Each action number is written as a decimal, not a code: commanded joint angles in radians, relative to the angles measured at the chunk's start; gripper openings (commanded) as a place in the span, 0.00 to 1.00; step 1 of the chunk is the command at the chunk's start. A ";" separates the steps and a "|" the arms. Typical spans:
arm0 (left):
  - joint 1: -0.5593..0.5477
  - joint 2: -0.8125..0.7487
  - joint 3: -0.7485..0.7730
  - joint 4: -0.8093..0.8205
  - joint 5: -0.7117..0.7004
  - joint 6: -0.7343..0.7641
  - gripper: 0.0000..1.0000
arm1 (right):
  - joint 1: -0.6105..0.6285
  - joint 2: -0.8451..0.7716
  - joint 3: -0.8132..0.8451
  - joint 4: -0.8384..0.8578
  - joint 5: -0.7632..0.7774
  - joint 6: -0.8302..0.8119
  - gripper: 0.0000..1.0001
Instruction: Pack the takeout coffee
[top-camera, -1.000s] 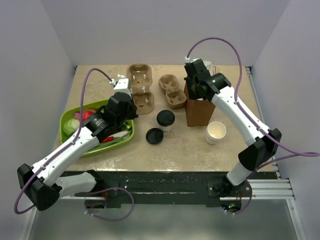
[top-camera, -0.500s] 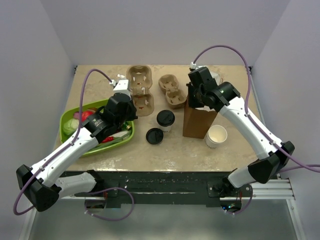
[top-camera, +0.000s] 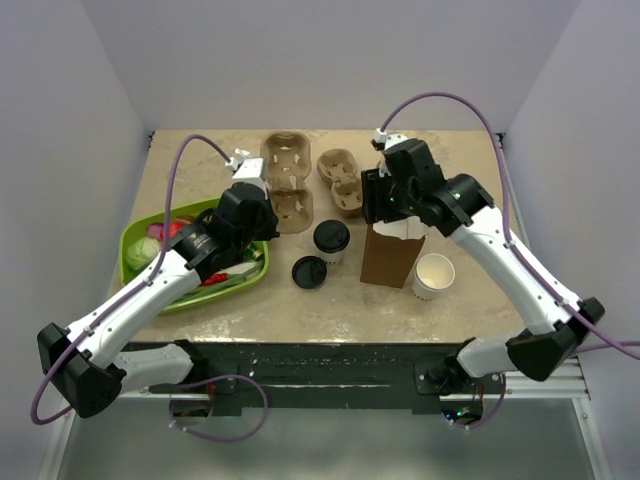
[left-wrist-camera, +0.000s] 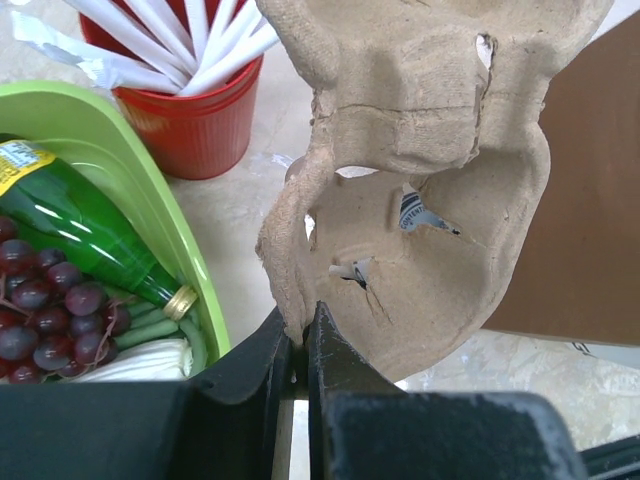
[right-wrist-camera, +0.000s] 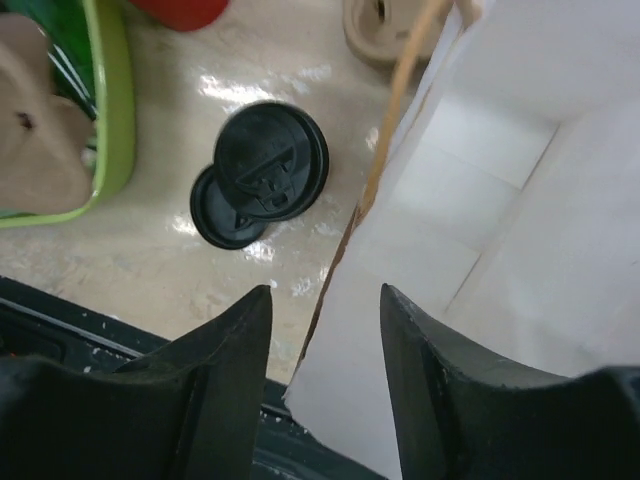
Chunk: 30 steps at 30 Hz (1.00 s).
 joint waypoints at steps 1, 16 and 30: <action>0.000 0.021 0.084 0.040 0.066 0.019 0.00 | 0.000 -0.174 -0.037 0.235 -0.046 -0.245 0.54; 0.000 0.079 0.189 0.025 0.235 -0.026 0.00 | 0.049 -0.219 -0.099 0.538 -0.458 -0.715 0.60; -0.063 0.113 0.222 -0.032 0.263 0.034 0.00 | 0.053 0.057 0.132 0.328 -0.473 -1.212 0.72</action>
